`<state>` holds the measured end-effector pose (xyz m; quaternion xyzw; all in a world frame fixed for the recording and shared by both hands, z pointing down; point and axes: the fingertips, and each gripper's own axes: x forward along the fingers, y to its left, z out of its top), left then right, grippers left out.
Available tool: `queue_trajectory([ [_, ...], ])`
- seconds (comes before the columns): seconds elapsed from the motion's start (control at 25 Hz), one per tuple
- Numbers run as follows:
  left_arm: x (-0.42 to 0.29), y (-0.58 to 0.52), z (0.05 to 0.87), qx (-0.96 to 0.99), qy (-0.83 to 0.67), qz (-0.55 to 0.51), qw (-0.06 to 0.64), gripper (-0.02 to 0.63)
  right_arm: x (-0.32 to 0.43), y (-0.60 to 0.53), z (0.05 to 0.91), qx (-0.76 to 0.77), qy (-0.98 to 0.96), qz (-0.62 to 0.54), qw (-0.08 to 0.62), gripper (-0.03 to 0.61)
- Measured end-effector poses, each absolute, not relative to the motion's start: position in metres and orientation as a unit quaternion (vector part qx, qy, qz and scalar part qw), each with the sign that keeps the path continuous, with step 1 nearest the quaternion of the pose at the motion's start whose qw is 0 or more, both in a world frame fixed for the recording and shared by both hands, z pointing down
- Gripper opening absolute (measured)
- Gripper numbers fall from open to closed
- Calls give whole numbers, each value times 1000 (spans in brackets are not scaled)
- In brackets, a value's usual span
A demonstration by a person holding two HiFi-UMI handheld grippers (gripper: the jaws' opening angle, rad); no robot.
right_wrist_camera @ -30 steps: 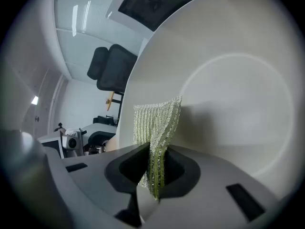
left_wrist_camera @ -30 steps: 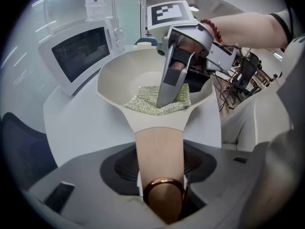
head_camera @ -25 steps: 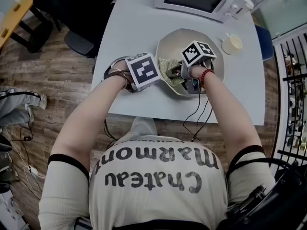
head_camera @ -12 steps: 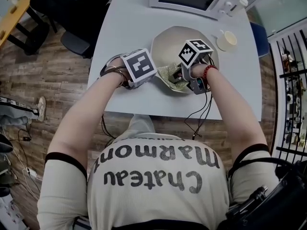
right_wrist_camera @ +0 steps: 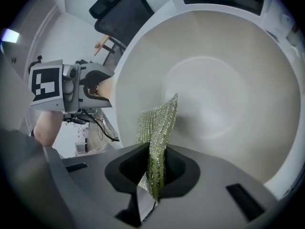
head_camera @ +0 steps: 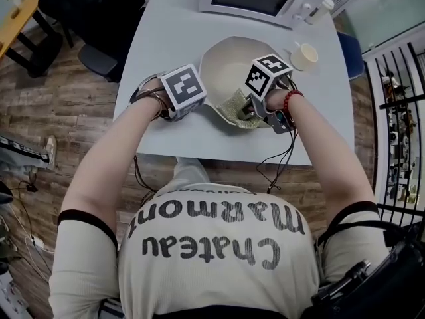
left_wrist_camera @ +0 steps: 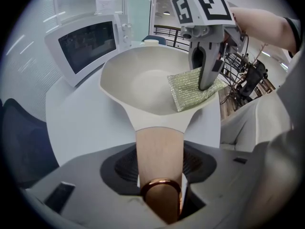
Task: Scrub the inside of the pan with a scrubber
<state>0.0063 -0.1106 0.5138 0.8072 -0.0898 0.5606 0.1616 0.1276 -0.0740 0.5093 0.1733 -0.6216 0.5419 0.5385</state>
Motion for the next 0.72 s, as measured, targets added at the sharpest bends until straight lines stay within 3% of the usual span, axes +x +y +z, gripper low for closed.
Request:
queue_trajectory([
  [0.44, 10, -116, 515, 809, -80, 564, 149, 218, 205, -67, 513, 153, -557, 468, 669, 54],
  [0.72, 6, -118, 513, 813, -59, 563, 136, 215, 220, -65, 511, 141, -530, 447, 707, 54],
])
